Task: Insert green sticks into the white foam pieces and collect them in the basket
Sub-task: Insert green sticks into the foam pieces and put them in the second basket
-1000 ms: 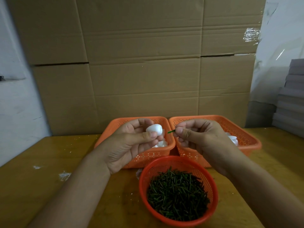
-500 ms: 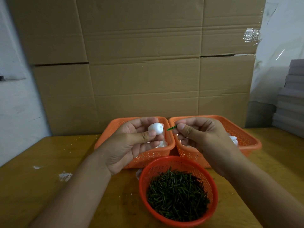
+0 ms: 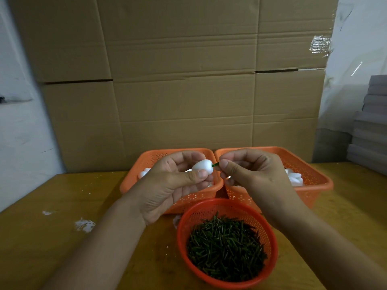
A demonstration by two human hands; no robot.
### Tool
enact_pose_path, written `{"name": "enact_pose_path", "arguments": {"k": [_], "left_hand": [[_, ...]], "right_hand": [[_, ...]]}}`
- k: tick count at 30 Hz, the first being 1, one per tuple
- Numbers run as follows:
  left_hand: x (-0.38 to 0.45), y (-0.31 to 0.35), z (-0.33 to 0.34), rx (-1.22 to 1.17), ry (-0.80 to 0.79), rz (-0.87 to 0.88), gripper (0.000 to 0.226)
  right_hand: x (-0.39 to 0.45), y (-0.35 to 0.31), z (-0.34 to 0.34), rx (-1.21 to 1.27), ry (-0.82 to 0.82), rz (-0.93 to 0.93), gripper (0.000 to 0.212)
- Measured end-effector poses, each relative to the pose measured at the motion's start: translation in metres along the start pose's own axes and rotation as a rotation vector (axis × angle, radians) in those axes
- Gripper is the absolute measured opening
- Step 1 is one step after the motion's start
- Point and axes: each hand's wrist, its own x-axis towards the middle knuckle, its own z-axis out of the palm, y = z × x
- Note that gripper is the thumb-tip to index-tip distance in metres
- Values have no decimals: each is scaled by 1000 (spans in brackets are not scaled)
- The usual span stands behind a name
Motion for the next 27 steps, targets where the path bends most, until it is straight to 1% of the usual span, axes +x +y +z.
{"name": "enact_pose_path", "arguments": {"k": [3, 7, 18, 20, 23, 24, 25, 27], "left_hand": [[0, 0, 0, -6, 3, 9, 30], [-2, 0, 1, -21, -10, 10, 30], [-1, 0, 3, 13, 8, 13, 32], [-1, 0, 2, 57, 23, 18, 37], [-1, 2, 1, 115, 59, 41, 57], [-1, 3, 1, 117, 66, 52, 60], [-1, 3, 1, 117, 75, 63, 59], [0, 2, 2, 126, 95, 75, 49]], "right_hand": [[0, 2, -1, -29, 16, -10, 5], [-2, 3, 2, 41, -1, 4, 4], [-4, 5, 3, -17, 17, -2, 4], [-3, 4, 3, -29, 7, 14, 4], [-2, 4, 2, -68, -18, 65, 4], [-2, 4, 1, -84, -34, 85, 5], [-2, 5, 1, -93, -53, 104, 5], [-2, 7, 2, -107, -93, 129, 7]]}}
